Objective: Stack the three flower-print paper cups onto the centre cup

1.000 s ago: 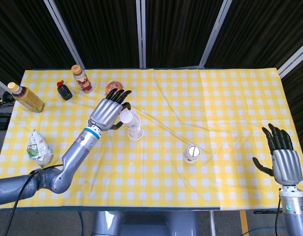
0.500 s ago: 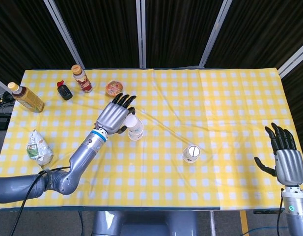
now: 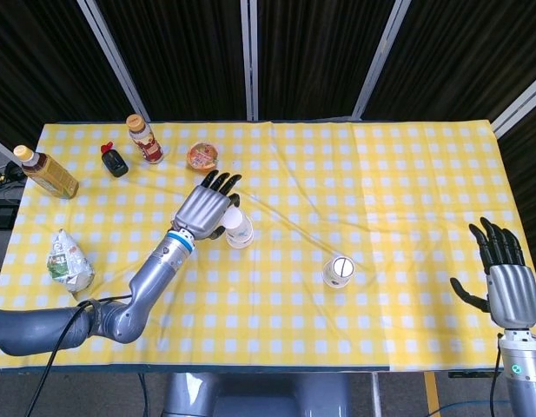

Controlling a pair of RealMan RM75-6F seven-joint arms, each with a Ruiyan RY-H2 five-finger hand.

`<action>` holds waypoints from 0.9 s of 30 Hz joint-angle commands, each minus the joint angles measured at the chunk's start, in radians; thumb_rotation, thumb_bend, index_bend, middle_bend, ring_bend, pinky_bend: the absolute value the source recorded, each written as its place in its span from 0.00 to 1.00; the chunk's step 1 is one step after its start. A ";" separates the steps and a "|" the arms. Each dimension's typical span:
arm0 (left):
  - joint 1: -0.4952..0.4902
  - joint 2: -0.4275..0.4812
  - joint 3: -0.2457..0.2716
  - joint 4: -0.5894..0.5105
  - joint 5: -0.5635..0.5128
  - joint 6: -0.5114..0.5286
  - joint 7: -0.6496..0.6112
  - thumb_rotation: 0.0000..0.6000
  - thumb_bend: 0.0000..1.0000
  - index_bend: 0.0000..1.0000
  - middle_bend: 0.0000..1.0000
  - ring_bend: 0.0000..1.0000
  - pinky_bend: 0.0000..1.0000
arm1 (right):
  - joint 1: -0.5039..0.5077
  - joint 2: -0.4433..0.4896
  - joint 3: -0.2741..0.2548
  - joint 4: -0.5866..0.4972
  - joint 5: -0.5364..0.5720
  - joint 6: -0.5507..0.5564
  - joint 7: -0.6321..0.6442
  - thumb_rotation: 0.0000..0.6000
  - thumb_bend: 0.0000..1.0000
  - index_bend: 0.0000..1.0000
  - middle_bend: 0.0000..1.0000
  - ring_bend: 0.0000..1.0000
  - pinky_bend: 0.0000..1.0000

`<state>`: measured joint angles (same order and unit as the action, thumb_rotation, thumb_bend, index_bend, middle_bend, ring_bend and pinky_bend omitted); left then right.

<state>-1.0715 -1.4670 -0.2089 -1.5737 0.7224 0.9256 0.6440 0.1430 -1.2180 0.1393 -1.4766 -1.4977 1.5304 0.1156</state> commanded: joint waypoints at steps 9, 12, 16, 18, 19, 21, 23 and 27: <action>0.025 0.010 0.007 -0.010 0.032 0.016 -0.064 1.00 0.12 0.02 0.00 0.00 0.00 | 0.007 -0.009 -0.003 0.011 0.018 -0.030 -0.015 1.00 0.14 0.00 0.00 0.00 0.00; 0.061 0.032 0.019 -0.035 0.085 0.055 -0.101 1.00 0.12 0.02 0.00 0.00 0.00 | 0.008 -0.013 -0.003 0.016 0.017 -0.030 -0.019 1.00 0.14 0.00 0.00 0.00 0.00; 0.164 0.085 0.061 -0.096 0.212 0.183 -0.172 1.00 0.12 0.02 0.00 0.00 0.00 | 0.011 -0.020 -0.003 0.024 0.018 -0.033 -0.026 1.00 0.14 0.00 0.00 0.00 0.00; 0.222 0.111 0.093 -0.115 0.285 0.251 -0.208 1.00 0.12 0.02 0.00 0.00 0.00 | 0.014 -0.024 -0.005 0.026 0.014 -0.036 -0.029 1.00 0.14 0.02 0.00 0.00 0.00; 0.248 0.123 0.110 -0.120 0.316 0.279 -0.223 1.00 0.12 0.02 0.00 0.00 0.00 | 0.016 -0.026 -0.005 0.028 0.011 -0.036 -0.031 1.00 0.14 0.03 0.00 0.00 0.00; 0.311 0.152 0.148 -0.130 0.384 0.344 -0.259 1.00 0.12 0.01 0.00 0.00 0.00 | 0.020 -0.031 -0.006 0.029 0.005 -0.037 -0.038 1.00 0.14 0.05 0.00 0.00 0.00; 0.376 0.180 0.187 -0.139 0.448 0.412 -0.295 1.00 0.12 0.01 0.00 0.00 0.00 | 0.024 -0.034 -0.005 0.023 0.003 -0.039 -0.044 1.00 0.14 0.05 0.00 0.00 0.00; 0.474 0.204 0.233 -0.130 0.534 0.521 -0.360 1.00 0.12 0.00 0.00 0.00 0.00 | 0.029 -0.037 -0.002 0.009 0.001 -0.039 -0.054 1.00 0.13 0.07 0.00 0.00 0.00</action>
<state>-0.6647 -1.2949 -0.0228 -1.6984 1.1989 1.3730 0.3404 0.1709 -1.2538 0.1360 -1.4655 -1.4968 1.4909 0.0631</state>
